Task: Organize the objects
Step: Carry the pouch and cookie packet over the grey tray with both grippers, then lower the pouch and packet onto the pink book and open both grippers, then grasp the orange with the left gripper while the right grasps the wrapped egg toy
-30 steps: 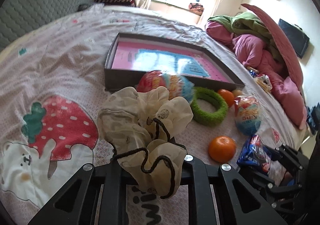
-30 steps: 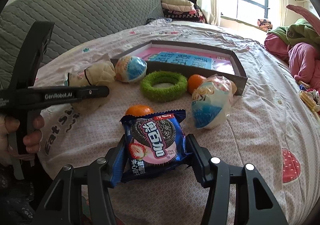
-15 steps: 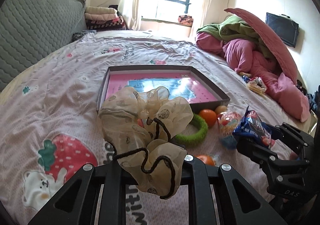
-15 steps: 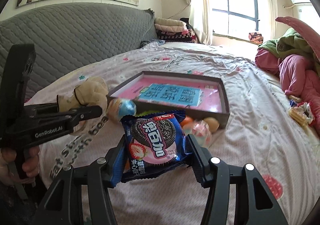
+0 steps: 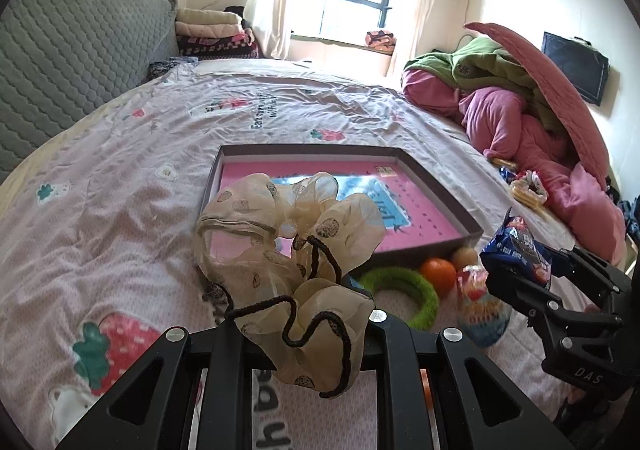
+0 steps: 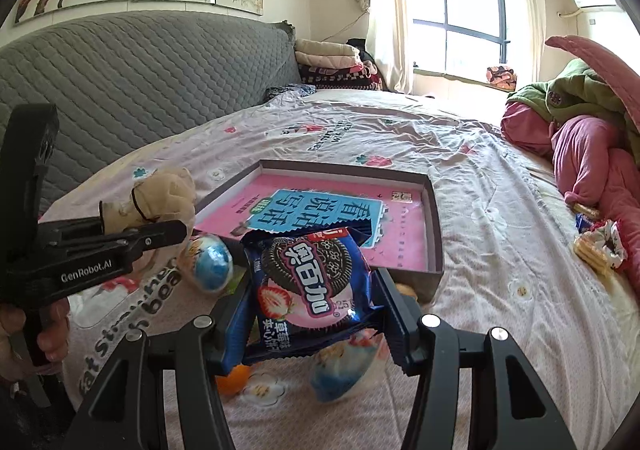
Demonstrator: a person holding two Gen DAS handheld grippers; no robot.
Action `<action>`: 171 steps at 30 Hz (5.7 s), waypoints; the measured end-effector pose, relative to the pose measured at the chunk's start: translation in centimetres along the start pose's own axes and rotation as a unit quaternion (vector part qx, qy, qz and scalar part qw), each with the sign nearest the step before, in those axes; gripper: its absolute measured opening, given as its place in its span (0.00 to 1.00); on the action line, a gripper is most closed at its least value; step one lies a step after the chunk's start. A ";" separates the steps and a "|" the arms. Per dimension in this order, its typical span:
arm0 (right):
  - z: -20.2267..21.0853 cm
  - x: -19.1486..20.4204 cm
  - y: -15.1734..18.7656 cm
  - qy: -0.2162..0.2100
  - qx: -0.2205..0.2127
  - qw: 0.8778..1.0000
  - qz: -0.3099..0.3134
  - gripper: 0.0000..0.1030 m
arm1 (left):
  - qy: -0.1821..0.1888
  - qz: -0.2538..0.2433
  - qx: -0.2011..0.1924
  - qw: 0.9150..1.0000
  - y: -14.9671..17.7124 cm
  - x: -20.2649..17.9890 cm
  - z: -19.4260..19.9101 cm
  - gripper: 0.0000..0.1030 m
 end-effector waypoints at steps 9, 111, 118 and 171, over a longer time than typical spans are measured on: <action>-1.8 -1.4 -1.6 0.018 0.002 1.000 0.005 0.55 | -0.010 -0.016 -0.005 1.000 -2.8 0.5 -2.0 0.18; -8.3 -6.4 -5.3 0.015 0.069 0.997 -0.018 0.62 | -0.058 -0.006 0.044 0.997 -4.3 1.9 -6.2 0.64; -7.3 -5.7 -5.5 0.004 0.060 0.998 -0.015 0.62 | -0.056 -0.002 0.032 0.998 -3.7 1.0 -4.6 0.64; -1.7 -2.7 2.4 -0.020 0.112 0.993 -0.011 0.62 | -0.024 -0.026 0.084 0.996 5.7 -7.1 -0.2 0.65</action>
Point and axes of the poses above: each gripper's, at about its wrist camera, not at the fingertips, and z roughly against the way its jaws point, x to its left, y to its underside, the point moved 8 cm from there along -z, roughly the way its jaws point, and after that the axes turned 6 degrees about x, right-handed, at the moved point
